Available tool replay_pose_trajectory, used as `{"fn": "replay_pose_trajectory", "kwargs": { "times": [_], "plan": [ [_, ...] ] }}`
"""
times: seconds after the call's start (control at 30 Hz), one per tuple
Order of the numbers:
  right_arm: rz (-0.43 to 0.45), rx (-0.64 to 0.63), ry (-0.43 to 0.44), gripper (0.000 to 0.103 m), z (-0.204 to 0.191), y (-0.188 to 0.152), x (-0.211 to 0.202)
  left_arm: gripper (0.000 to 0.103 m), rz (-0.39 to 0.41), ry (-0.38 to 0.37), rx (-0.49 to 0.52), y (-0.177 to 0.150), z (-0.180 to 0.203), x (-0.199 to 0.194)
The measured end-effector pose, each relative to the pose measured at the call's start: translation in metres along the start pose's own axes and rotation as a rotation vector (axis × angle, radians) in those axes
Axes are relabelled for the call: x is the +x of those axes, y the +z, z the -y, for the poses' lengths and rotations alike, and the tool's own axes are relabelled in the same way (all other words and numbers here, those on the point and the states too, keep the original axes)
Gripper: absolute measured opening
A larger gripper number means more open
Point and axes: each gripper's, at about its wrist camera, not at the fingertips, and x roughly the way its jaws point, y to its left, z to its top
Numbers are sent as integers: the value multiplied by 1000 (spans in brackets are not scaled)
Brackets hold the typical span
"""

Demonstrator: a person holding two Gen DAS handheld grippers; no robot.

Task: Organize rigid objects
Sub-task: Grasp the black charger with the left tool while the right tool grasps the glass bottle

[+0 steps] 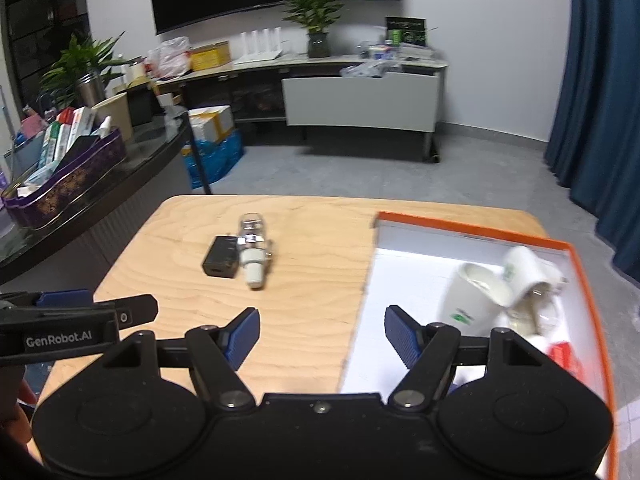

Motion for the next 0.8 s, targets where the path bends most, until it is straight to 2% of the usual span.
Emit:
{"fn": "replay_pose_trajectory", "kwargs": {
  "times": [0.17,0.37,0.43,0.53,0.63,0.67,0.8],
  "plan": [
    [-20,22,79,82,-20,22,42,89,2,15,-34,4,-18,6],
    [-57,-7,79,80,-39,45,104,89,-11,18,-58,7,-31,20],
    [-60,-18,71,71,-39,49,120,89,-11,15,-55,8,-33,26],
    [-79,-16,63,68,-39,54,142,89,-12,2,-57,10,-35,37],
    [-98,-16,69,49,-38,57,158,89,-22,-8,-49,15,-33,49],
    [-101,-16,71,39,-38,57,162,89,-21,-11,-41,16,-32,52],
    [-81,-8,41,37,-32,55,160,90,-20,-35,-29,21,-28,67]
  ]
}}
